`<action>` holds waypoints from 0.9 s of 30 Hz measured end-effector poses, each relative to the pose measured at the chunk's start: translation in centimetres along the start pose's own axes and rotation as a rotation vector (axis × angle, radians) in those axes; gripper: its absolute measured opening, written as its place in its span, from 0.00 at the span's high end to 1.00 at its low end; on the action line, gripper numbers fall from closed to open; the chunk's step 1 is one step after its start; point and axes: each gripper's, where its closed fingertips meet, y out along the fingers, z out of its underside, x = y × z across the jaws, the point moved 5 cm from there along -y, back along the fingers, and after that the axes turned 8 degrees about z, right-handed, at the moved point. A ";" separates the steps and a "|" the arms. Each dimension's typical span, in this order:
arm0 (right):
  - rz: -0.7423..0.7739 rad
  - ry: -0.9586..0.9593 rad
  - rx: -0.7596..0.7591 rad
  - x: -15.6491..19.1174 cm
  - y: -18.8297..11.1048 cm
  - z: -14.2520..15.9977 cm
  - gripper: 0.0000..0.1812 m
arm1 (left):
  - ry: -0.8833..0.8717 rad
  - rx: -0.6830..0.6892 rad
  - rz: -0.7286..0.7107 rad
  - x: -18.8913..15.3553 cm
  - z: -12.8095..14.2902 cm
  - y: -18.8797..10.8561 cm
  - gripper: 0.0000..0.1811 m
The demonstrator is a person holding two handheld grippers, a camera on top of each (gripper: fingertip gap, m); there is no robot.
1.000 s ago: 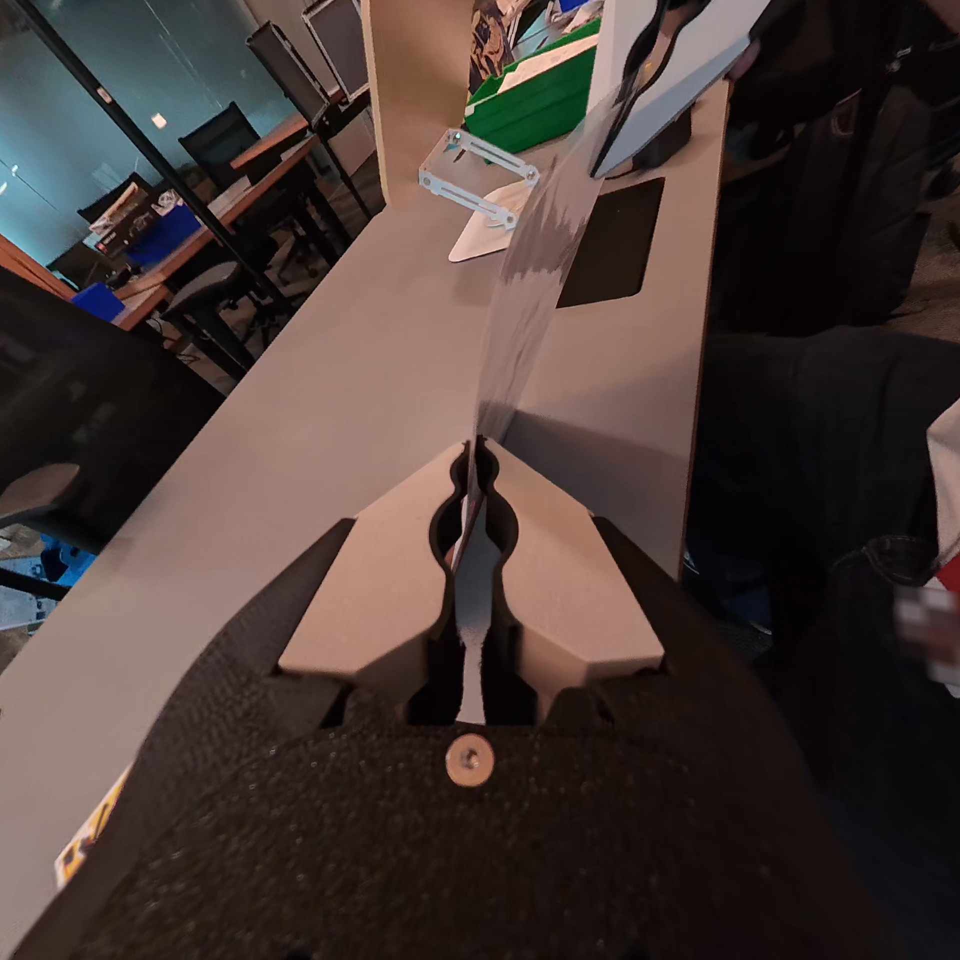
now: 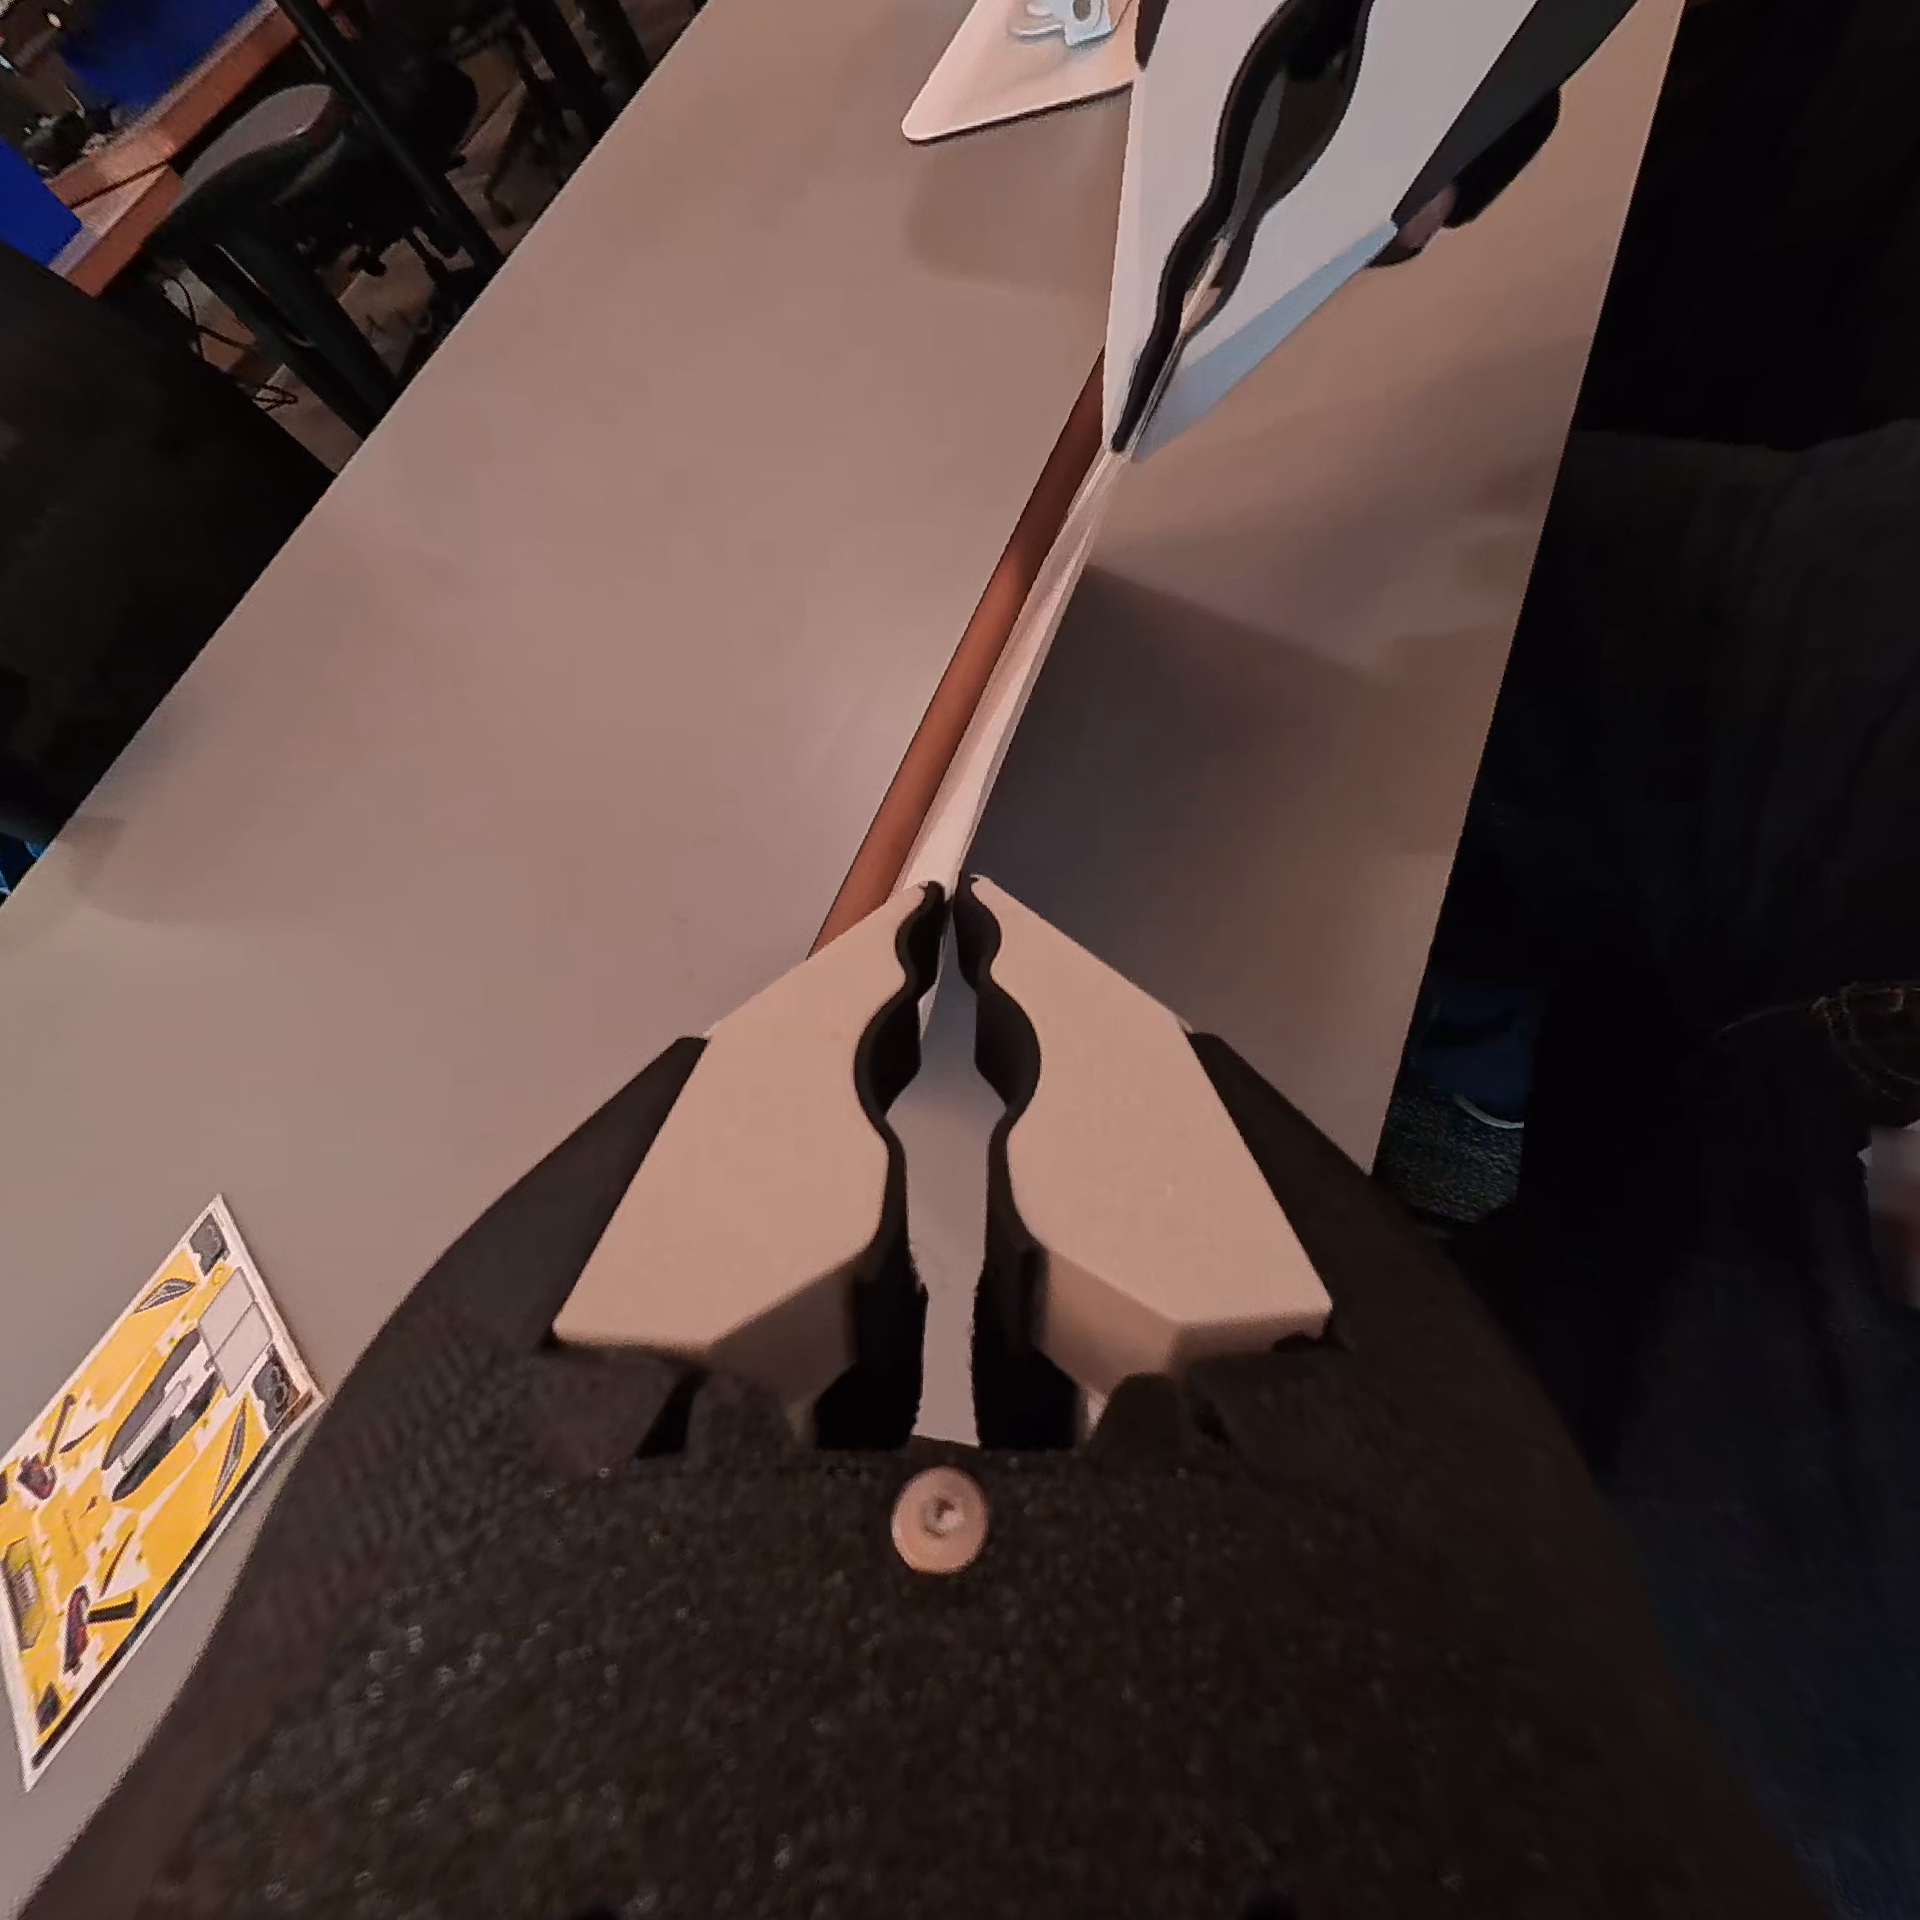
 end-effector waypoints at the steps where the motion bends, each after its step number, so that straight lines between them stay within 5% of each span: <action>1: 0.002 0.000 0.008 0.1 0.1 0.1 1.00 | -0.004 0.003 -0.001 0.0 0.1 0.0 0.99; 9: 0.039 0.098 -0.005 0.2 -0.3 0.3 0.80 | -0.143 -0.013 0.066 -0.3 0.3 -0.3 0.84; 21: -0.028 0.543 -0.126 2.4 -3.0 2.6 0.81 | -0.298 -0.195 0.143 -1.8 -0.8 -2.3 0.84; 27: 0.101 0.706 -0.243 3.4 -4.6 3.2 0.80 | -0.432 -0.288 0.118 -2.2 0.4 -2.8 0.84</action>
